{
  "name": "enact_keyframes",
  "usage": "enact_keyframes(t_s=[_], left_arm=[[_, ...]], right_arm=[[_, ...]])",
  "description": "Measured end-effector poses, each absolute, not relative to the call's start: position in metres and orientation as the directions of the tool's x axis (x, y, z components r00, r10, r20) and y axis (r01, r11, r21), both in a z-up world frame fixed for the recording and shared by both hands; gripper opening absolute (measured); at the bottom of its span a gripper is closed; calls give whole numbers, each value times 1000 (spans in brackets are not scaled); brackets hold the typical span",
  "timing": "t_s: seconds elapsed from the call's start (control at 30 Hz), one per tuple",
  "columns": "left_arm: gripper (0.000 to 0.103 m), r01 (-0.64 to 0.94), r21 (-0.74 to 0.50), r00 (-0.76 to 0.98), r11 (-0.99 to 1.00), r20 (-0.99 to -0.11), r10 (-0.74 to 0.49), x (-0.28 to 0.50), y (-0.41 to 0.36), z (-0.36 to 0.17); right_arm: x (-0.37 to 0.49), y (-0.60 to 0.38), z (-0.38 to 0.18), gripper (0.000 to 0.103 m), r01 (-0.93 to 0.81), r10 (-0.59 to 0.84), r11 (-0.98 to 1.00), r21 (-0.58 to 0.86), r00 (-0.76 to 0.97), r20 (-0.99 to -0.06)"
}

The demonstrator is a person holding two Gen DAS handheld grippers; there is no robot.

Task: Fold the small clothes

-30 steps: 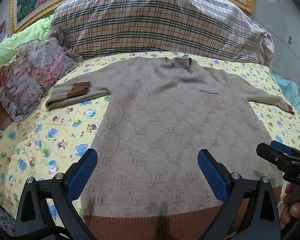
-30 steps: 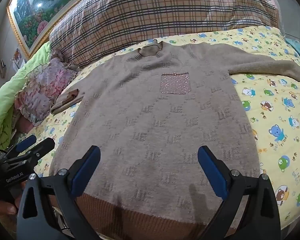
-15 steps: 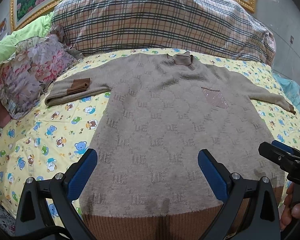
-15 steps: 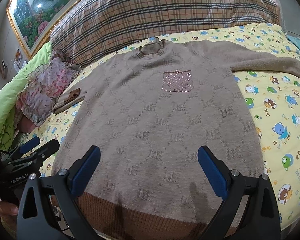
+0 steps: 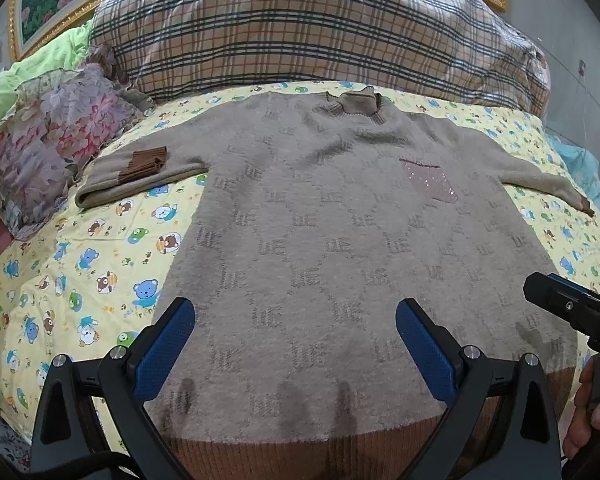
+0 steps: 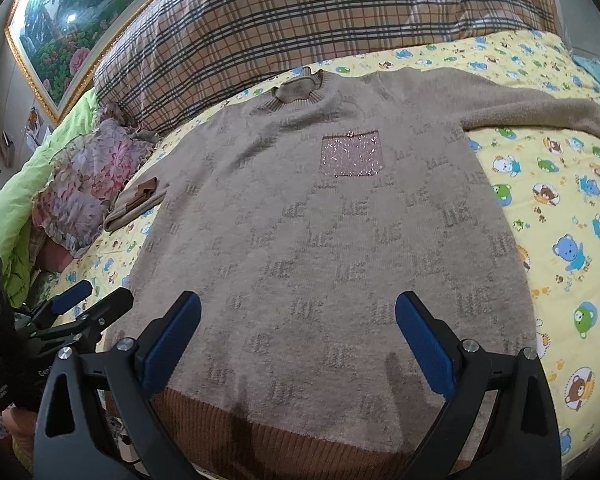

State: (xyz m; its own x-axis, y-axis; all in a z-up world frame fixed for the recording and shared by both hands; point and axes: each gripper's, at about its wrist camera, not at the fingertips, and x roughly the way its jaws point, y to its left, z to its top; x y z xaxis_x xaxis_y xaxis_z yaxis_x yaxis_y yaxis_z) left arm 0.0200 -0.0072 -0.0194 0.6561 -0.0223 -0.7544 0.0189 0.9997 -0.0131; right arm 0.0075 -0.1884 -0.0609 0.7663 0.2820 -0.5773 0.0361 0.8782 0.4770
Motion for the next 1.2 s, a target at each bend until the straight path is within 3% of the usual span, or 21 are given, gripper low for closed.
enact_keyframes(t_s=[0.17,0.33,0.83,1.07,1.2], left_arm=[[101,7,-70,641,997,-765,-58,31,-8,-23],[101,13,-15,652,1000,-758,-20,46,-11,-24],[101,20,-47,614,999,-788,-50,139,-14,-28],[101,-6,-54,627,999,-778,-38,187,-9,-25],[101,-16,-50,629,999,-777,-29,212,-6,-27]], right_arm=[[7,-207,-65,98,72,283,849,524,775,-565],[5,-253,-66,98,159,222,814,559,804,-552],[-4,-488,-81,97,465,-80,571,677,852,-518],[14,-582,-101,73,592,-176,413,692,798,-577],[21,-623,-124,69,606,-171,286,742,794,-583]])
